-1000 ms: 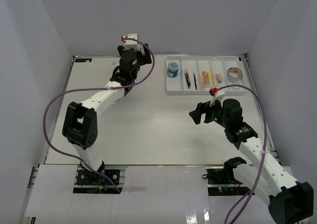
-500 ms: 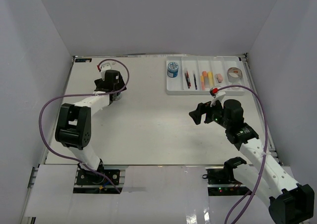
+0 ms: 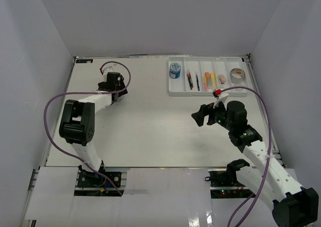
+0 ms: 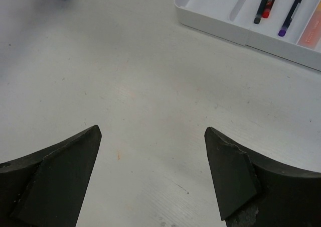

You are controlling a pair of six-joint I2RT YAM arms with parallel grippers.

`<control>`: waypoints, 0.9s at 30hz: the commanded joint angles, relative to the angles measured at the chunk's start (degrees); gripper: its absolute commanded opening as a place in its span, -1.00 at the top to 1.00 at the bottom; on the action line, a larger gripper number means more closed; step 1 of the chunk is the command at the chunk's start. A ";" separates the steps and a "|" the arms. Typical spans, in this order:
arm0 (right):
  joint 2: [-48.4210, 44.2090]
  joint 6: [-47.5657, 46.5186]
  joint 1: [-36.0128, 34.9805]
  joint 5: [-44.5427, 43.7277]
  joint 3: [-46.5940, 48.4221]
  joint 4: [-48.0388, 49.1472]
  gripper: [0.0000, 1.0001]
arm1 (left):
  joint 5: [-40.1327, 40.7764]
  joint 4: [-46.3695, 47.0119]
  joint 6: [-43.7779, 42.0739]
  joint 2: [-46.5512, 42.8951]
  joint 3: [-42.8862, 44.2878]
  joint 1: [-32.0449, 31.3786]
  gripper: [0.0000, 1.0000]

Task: Sort the stationery into containers
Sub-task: Pick up the stationery from the center of the board, then place the stationery in the storage box.

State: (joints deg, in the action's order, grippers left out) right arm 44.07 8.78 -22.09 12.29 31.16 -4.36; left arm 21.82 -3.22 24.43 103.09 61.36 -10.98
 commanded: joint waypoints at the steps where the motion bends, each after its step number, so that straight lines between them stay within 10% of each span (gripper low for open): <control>1: -0.57 -0.25 0.11 1.15 0.13 0.93 -0.80 | -1.52 1.20 -1.66 -0.96 2.97 0.26 -0.72; 8: -0.74 -0.16 0.11 1.24 0.31 0.84 -0.80 | -6.09 2.43 -6.22 -1.40 4.46 -1.66 -0.16; 27: -2.94 0.63 0.03 0.80 -0.05 -0.38 -0.80 | -10.75 4.72 -14.67 9.31 31.09 -24.78 -0.08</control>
State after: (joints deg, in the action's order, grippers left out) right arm 41.93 8.86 -22.09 12.60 31.14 -4.62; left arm 10.94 -1.76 11.55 110.24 88.05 -35.48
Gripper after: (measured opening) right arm 0.903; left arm 0.754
